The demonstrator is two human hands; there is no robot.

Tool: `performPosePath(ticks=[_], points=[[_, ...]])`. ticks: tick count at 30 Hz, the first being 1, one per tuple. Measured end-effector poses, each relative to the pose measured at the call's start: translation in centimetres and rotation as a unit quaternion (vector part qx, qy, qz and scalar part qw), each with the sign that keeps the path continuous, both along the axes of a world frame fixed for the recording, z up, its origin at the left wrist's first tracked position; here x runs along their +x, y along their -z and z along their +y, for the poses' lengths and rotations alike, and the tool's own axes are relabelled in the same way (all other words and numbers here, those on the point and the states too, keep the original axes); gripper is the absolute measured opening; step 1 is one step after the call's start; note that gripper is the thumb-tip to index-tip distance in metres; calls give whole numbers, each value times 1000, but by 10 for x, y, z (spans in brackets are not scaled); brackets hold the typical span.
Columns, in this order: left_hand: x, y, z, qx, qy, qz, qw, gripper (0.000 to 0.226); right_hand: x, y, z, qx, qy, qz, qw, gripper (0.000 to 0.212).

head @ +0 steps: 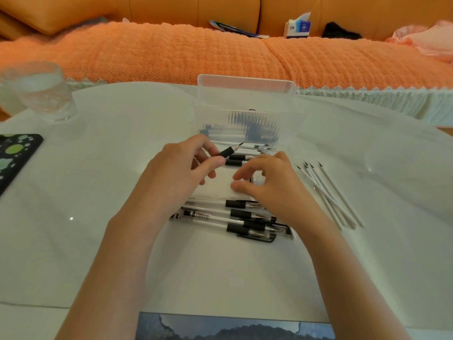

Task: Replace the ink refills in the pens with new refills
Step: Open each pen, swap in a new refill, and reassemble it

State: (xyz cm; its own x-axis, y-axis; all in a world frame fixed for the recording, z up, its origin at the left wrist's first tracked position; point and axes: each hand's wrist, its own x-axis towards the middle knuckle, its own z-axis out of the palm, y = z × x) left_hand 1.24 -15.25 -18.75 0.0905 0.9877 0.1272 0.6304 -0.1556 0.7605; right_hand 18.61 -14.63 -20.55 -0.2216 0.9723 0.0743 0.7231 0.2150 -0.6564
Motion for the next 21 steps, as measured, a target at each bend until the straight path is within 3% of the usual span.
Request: performPosePath(ticks=[6,17,21], points=[[4,-1,0,1,8,-23,1000,6,4,-16,-1,-65,84,290,951,12],[10,-2,-1,-5,45,-42,998,4,8,-19,1,-104,96,375,916,17],[10,0,-1,-12,54,-30,998,4,16,-26,3,-79,113,490,861,13]])
